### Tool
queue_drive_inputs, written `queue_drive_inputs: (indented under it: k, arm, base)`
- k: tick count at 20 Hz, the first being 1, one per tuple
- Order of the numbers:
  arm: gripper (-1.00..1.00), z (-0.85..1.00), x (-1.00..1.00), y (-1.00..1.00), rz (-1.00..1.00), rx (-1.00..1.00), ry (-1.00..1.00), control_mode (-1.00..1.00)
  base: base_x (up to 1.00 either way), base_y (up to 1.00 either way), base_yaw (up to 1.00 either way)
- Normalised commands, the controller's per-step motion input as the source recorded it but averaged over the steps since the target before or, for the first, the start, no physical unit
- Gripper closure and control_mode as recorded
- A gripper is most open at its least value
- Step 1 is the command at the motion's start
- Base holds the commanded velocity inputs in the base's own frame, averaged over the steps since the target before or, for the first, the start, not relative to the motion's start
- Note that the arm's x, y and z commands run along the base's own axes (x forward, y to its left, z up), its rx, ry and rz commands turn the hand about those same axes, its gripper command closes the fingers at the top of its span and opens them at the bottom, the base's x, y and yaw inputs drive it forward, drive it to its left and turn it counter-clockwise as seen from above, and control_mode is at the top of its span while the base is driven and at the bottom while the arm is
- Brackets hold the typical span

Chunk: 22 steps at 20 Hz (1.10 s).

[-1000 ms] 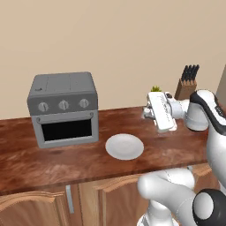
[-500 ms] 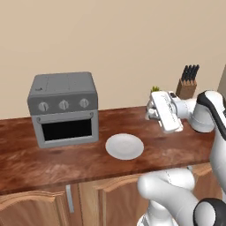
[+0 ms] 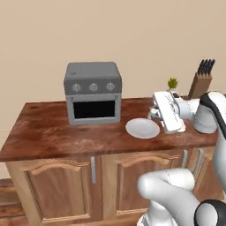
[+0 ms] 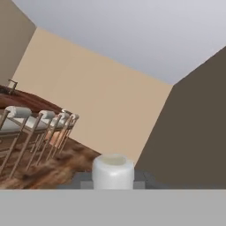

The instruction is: Pick up the marshmallow and place it in the cup of hot chocolate on the dining counter.

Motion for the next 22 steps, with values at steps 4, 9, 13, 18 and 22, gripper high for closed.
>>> queue_drive_inputs:
  k: [4, 9, 13, 18, 22]
  arm:
    - [1.00, 0.00, 0.00, 0.00, 0.00, 0.00, 0.00, 1.00]
    - [1.00, 0.00, 0.00, 0.00, 0.00, 0.00, 0.00, 1.00]
    - [1.00, 0.00, 0.00, 0.00, 0.00, 0.00, 0.00, 1.00]
    - [1.00, 0.00, 0.00, 0.00, 0.00, 0.00, 0.00, 1.00]
    - [1.00, 0.00, 0.00, 0.00, 0.00, 0.00, 0.00, 1.00]
  base:
    - [-0.06, 0.67, 0.85]
    - [0.00, 0.05, 1.00]
    - [0.00, 0.00, 1.00]
    - [0.00, 0.00, 1.00]
    - [0.00, 0.00, 1.00]
